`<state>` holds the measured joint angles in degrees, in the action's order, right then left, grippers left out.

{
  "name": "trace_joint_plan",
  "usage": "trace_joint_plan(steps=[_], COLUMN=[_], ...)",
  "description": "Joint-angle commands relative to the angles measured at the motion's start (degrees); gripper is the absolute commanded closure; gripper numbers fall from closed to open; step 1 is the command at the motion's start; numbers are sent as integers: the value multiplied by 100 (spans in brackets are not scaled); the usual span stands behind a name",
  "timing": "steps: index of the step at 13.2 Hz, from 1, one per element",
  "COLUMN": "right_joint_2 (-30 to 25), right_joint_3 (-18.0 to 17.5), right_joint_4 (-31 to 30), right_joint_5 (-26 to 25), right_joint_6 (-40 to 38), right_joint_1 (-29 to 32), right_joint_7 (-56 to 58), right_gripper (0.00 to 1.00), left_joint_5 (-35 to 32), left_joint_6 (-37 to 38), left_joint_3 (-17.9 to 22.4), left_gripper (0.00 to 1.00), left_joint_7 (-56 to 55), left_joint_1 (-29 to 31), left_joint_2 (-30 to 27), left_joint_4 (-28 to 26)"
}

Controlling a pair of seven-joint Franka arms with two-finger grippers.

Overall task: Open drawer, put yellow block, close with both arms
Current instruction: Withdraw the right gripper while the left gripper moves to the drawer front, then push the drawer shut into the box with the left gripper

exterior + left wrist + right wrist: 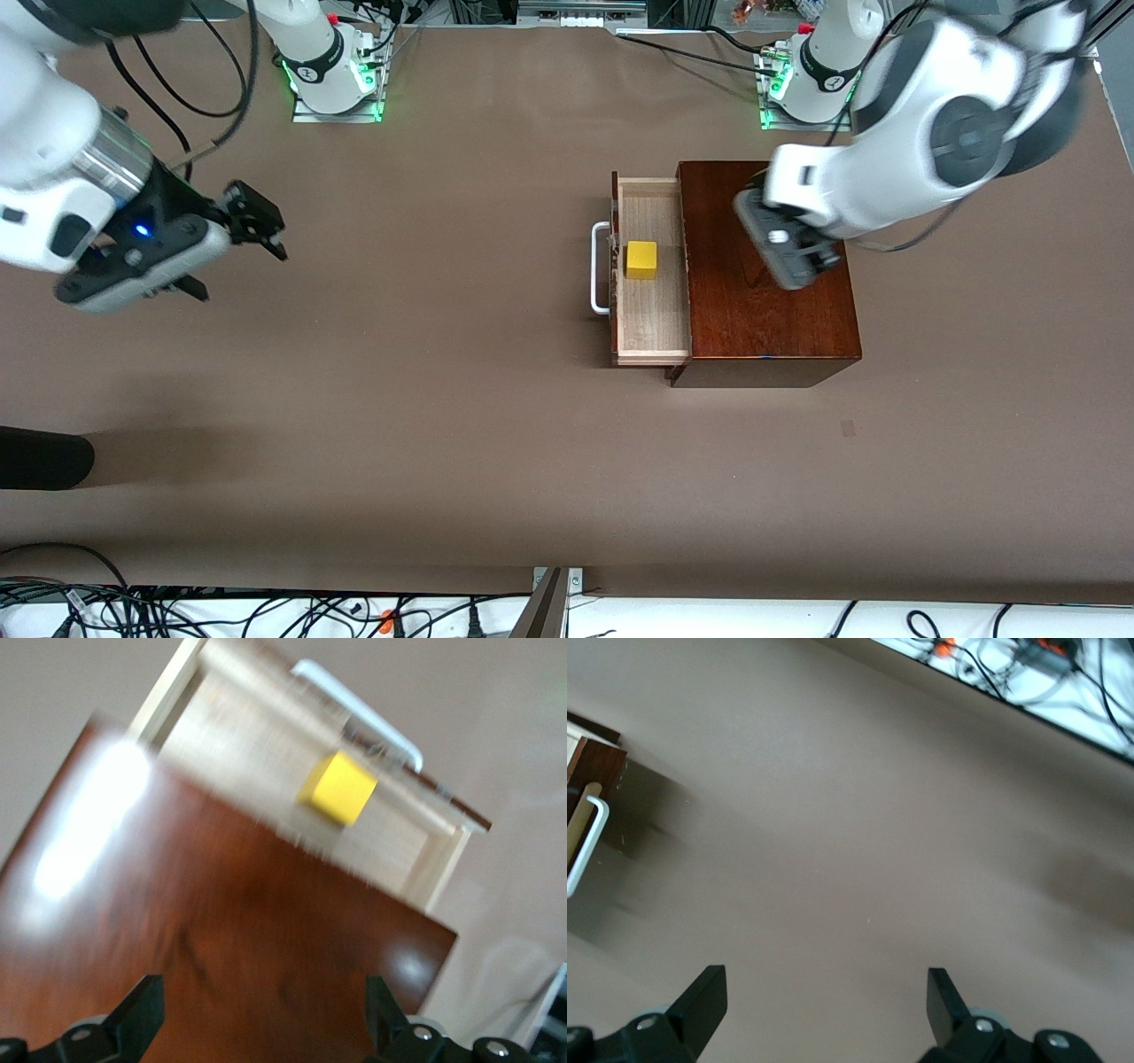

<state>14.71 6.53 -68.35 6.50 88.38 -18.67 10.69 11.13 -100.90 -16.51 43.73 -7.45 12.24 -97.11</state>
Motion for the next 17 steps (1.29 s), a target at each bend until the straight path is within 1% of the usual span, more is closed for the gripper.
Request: trace_joint_plan(steps=[1,2,4,5,6,7,8,11,14,15,17], right_joint_2=[-933,-987,-1005,-1092,-1206,-1303,-1356,-1313,-1304,-1304,-1269], right_joint_3=[251,374,629,647,630,647,673,700,779,831,928], right_joint_4=[-1135,-1224,-1434,-1627,-1846,-2040,-2120,-2051,-1840,-1831,-1752], right_joint_5=[36,0,-44,-322,-499,-501,-510,-545,-545,-527,-518], right_joint_6=[65,39,-76,-50,3,125,213,109,100,100,153], right_joint_1=[-67,-67,-67,-67,-75,-67,-67,-67,-58,-58,-40], right_joint_7=[-567,-594,-612,-621,-630,-621,-604,-569,-534,-568,-568], right_gripper=[0,0,0,0,0,0,0,0,0,0,0], left_joint_5=[135,135,92,65,-13,-240,-582,-1260,-2165,-2307,-2369], left_joint_6=[-971,-1323,-2087,-2457,-2765,-2925,-2961,-2970,-2979,-2970,-2962], left_joint_3=[-684,-956,-1370,-1503,-1521,-1504,-1495,-1495,-1486,-1486,-1486], left_gripper=[0,0,0,0,0,0,0,0,0,0,0], left_joint_7=[916,1092,1548,1760,1936,1964,1886,1745,1166,1129,1138], left_joint_1=[25,25,16,-97,-325,-545,-625,-766,-1004,-1004,-1004], left_joint_2=[506,734,1069,1305,1473,1544,1606,1816,1975,2036,2046], left_joint_4=[114,122,122,122,122,88,35,-97,-202,-211,-264])
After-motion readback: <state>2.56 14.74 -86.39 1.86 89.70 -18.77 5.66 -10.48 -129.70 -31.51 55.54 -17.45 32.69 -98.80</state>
